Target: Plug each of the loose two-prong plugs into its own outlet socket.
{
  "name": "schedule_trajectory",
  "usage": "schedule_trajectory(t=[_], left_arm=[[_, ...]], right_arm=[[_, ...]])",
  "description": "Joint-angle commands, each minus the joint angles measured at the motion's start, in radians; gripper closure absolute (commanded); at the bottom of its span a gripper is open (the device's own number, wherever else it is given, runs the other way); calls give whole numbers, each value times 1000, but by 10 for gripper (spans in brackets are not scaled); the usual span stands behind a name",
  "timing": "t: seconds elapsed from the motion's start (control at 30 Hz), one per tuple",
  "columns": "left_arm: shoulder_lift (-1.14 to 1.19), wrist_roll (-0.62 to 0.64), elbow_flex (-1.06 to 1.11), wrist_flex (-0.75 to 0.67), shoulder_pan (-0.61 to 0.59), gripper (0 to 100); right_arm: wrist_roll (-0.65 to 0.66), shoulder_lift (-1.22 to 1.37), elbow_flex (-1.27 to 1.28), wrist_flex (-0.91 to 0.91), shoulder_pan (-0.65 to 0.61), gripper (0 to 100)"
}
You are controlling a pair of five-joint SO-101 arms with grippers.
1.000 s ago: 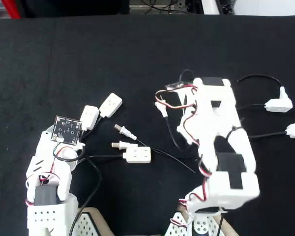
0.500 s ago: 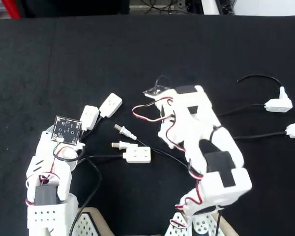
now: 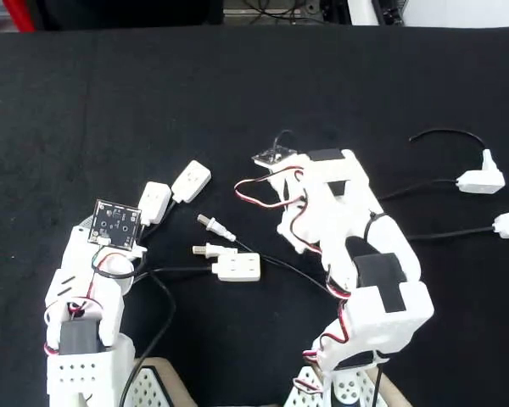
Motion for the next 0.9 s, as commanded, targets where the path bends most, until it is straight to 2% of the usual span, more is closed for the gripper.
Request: schedule_trajectory(t=[0.0, 0.1, 0.27, 0.4, 0.57, 0.77, 0.87], left_arm=[[-6, -3, 18, 8, -2, 970], [-6, -3, 18, 8, -4, 970], [-6, -3, 18, 8, -4, 970], [-6, -3, 18, 8, -5, 970], [-6, -5, 18, 8, -5, 970], [-6, -5, 18, 8, -5, 970], [-6, -5, 18, 8, -5, 970]], right_arm=[[14, -5, -1, 23, 12, 970], [100, -5, -7, 5, 17, 970], [361, -15, -39, -75, 72, 986], [391, -47, -111, -49, 140, 987], [503, -90, -189, -21, 172, 987], [393, -104, -219, -31, 64, 985], [284, -101, -234, -81, -6, 908]])
